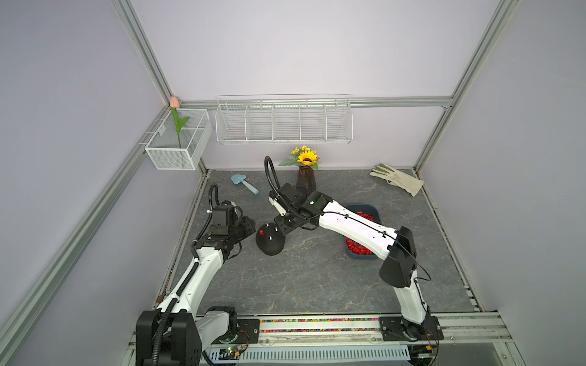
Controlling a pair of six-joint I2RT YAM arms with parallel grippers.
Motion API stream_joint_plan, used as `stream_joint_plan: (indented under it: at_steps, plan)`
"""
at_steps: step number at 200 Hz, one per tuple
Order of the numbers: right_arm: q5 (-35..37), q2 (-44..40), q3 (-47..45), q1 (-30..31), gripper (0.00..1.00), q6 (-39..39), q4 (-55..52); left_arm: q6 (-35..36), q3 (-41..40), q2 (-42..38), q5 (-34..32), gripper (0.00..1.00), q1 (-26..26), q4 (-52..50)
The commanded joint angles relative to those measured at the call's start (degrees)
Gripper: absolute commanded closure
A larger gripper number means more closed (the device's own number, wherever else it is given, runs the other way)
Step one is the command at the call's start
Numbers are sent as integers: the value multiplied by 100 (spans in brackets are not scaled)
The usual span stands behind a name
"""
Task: Cover the protruding screws with screw protection sleeves
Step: Adjust the plastic shell at the center of the board.
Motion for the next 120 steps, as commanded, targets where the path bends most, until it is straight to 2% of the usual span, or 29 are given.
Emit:
stream_joint_plan:
  at_steps: [1, 120]
  plan:
    - [210, 186, 367, 51, 90, 47, -413, -11, -118, 94, -4, 65, 39, 336]
    - [239, 749, 1059, 62, 90, -38, -780, 119, -47, 438, 163, 66, 39, 474]
